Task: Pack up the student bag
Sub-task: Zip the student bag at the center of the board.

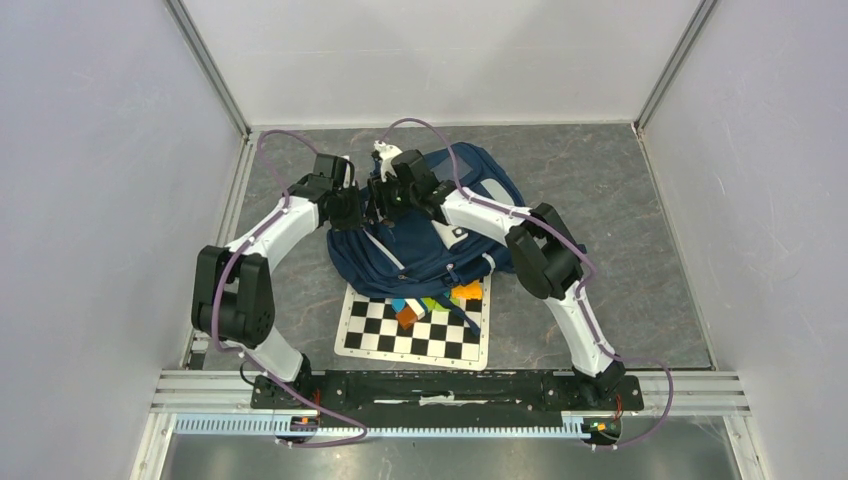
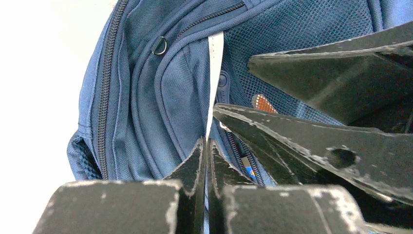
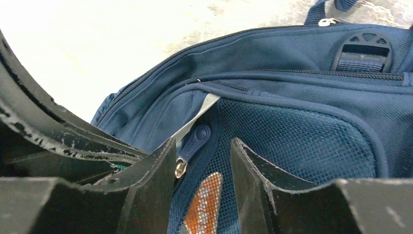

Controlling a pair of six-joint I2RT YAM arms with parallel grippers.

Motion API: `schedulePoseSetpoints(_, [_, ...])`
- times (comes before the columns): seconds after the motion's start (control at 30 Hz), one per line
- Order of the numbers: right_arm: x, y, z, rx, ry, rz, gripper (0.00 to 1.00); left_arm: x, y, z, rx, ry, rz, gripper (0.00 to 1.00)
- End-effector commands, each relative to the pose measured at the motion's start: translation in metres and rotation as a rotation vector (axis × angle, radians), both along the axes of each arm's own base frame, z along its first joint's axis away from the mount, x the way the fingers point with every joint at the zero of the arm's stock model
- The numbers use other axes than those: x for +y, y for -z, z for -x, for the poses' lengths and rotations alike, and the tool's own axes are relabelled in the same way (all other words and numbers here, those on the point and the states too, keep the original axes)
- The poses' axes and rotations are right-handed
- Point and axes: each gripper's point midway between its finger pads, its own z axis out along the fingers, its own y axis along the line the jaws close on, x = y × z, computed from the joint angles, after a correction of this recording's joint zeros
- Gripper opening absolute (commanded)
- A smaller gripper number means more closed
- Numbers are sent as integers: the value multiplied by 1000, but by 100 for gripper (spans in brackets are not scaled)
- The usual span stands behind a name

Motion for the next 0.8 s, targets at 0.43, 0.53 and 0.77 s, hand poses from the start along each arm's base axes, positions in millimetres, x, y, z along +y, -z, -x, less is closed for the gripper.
schedulePoseSetpoints(0.43, [-11,44,31,-27,-15,337,47,11,-5,16,4,-15,-132,2])
schedulePoseSetpoints(0.53, [0,39,36,-42,-31,322,54,7,-8,15,-10,-18,-109,2])
schedulePoseSetpoints(0.77, [26,37,50,-72,-90,259,63,-2,-11,16,-24,-23,-44,2])
